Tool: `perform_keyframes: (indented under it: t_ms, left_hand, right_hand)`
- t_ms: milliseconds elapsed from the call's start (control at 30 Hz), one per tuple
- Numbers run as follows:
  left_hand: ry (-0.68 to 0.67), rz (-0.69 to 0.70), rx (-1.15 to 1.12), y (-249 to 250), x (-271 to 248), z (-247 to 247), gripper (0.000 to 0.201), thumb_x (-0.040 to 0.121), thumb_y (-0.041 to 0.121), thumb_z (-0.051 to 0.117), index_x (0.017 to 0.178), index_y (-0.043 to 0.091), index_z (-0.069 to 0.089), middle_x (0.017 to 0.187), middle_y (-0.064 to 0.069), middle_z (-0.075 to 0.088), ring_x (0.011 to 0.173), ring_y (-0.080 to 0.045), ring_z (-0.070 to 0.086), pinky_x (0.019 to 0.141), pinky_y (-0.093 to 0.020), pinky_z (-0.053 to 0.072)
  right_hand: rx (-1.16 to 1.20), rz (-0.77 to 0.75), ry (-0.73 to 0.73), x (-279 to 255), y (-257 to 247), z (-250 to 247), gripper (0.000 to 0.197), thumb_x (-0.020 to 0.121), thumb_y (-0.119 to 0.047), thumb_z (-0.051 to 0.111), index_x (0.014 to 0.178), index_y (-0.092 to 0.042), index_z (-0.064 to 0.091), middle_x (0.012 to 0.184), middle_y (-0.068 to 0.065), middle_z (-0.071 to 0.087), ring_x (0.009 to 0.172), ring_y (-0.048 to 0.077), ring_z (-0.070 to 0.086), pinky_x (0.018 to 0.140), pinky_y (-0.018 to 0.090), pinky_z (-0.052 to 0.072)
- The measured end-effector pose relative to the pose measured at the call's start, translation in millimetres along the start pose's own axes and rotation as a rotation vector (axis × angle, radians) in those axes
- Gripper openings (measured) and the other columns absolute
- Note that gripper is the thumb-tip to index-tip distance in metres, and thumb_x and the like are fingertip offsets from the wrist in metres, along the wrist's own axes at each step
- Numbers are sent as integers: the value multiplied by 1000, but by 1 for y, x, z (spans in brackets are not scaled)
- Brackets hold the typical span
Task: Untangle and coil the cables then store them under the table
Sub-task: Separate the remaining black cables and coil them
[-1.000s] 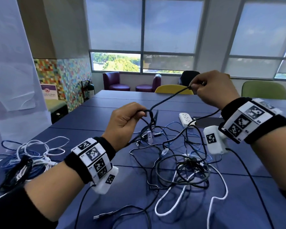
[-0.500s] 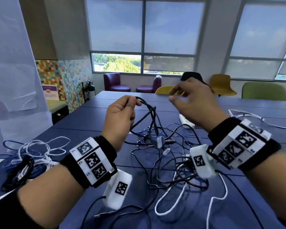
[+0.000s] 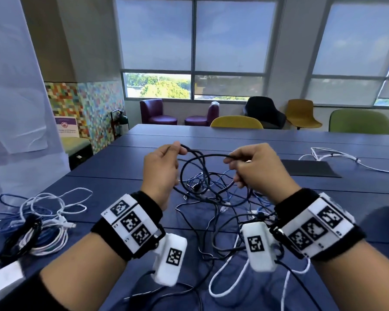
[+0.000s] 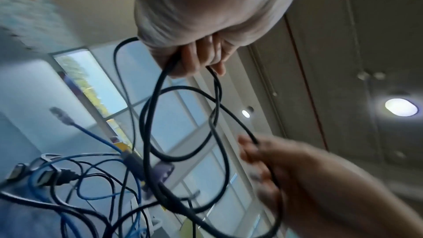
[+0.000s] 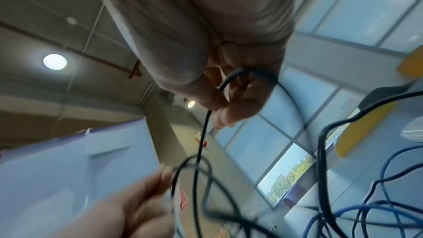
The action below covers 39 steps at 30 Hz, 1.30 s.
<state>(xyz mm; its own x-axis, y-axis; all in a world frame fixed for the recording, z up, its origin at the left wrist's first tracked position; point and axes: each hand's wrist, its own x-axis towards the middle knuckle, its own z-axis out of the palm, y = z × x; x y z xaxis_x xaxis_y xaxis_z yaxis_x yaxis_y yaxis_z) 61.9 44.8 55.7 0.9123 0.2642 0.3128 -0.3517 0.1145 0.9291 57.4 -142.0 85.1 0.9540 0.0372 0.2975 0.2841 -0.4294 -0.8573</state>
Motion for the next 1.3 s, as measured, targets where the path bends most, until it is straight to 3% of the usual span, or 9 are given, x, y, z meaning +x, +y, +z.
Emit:
perform_keyframes:
  t_ms: [167,467,667,733,800,900,1033,1167,1300]
  left_hand:
    - [39,-71,-22,-3,16,-15,26,99,31,54,87,10,63,62,2,26,44,-11,20,38,-17,23]
    - [281,-107,-285,-4,33,-3,31,104,31,42,79,14,51,63,1,38,38,-8,26,38,-16,23]
    - [244,-93,-400,4,29,23,31,105,31,40,80,14,48,47,8,25,38,-8,17,41,-17,15]
    - [203,-78,-408,7,25,31,32,105,31,40,79,14,49,48,8,25,39,-8,16,41,-17,15]
    - [150,-51,-368,11,22,36,31,104,31,42,80,14,51,47,9,26,38,-7,16,41,-16,14]
    - [70,6,-309,18,18,40,30,103,29,44,79,15,54,49,8,27,39,-8,15,43,-17,12]
    - [-29,5,-285,19,8,43,29,103,29,45,80,15,56,49,7,25,39,-8,15,43,-16,13]
    - [-114,-44,-257,19,5,44,28,102,29,46,82,13,58,49,8,25,39,-7,15,39,-15,15]
    - [-158,-84,-120,16,9,38,30,101,30,50,82,13,64,51,6,23,43,-9,13,39,-16,15]
  right_hand:
    - [463,156,-7,9,10,-28,24,89,5,41,84,4,64,55,3,36,41,10,18,41,22,10]
    - [901,154,189,18,25,-49,16,88,-11,42,81,-10,55,49,-7,18,38,9,13,36,20,15]
    - [270,100,106,22,22,-36,15,94,-15,55,105,-13,66,57,9,41,42,15,36,40,27,37]
    - [0,26,132,20,22,-29,34,93,-16,58,126,-26,59,87,12,60,69,15,59,63,37,54]
    - [-309,-102,154,16,21,-23,57,89,-26,63,141,-38,42,120,-1,50,107,12,50,93,34,45]
    - [-484,-354,244,3,10,-14,56,81,-40,63,135,-39,47,133,-2,43,127,16,36,108,43,35]
    - [-611,-585,233,-11,3,7,45,73,-53,69,111,-29,63,123,-1,52,121,19,45,97,42,40]
    - [-630,-591,217,-12,24,17,36,82,-18,72,116,-23,60,96,-1,60,87,19,57,74,40,50]
    - [-348,-524,263,-10,39,-1,20,88,-4,66,95,-22,66,76,-15,61,69,6,56,63,26,47]
